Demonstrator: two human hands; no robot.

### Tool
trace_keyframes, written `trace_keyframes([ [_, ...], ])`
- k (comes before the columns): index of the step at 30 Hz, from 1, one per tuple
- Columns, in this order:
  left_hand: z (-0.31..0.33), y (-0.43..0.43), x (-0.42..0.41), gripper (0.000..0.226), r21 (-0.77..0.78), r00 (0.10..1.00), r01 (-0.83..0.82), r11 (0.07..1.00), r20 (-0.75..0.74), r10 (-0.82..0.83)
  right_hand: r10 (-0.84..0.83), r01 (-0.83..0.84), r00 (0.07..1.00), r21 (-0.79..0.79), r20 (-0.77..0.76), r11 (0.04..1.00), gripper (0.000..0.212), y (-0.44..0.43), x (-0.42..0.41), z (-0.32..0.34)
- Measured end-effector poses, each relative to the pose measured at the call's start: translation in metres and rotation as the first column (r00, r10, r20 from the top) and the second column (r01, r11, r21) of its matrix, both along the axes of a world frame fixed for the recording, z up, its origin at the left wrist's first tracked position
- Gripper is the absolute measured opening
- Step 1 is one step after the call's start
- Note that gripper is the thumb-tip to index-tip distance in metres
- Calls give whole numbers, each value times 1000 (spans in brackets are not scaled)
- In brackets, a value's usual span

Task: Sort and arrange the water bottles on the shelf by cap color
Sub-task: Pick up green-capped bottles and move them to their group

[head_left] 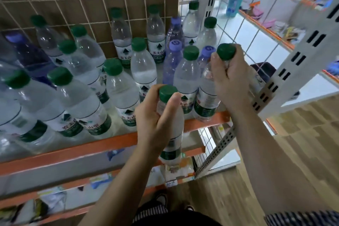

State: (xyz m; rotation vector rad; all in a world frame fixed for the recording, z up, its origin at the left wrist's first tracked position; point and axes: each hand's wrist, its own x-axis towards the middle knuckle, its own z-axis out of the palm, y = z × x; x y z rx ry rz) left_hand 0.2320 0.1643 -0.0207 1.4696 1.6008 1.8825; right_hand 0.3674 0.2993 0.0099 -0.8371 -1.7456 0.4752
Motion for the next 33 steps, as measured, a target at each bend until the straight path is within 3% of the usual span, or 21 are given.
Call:
trace_keyframes([
  [6, 4, -3, 15, 35, 22, 992, -127, 992, 5, 127, 14, -14, 1000, 32, -21, 999, 13, 19, -1, -1],
  [11, 5, 1, 20, 32, 20, 973, -227, 974, -24, 228, 112, -112, 994, -43, -12, 993, 28, 22, -1, -10],
  [16, 9, 6, 20, 30, 24, 964, -263, 965, -31, 263, 155, -160, 984, -49, -83, 986, 21, 16, 1, -12],
  [19, 12, 8, 20, 29, 42, 958, -281, 959, -41, 283, 163, -170, 983, -89, -83, 981, 27, 13, 7, -18],
  [26, 24, 17, 11, 31, 98, 946, -321, 942, -15, 324, 50, -56, 998, -220, -30, 974, 50, -20, 24, -68],
  [29, 31, 23, 7, 30, 100, 942, -331, 938, -10, 334, -27, 25, 1000, -152, -8, 988, 41, -35, 31, -94],
  [33, 34, 33, -1, 36, 126, 933, -346, 930, -61, 355, 64, -59, 986, -33, 156, 998, 19, -46, 33, -115],
])
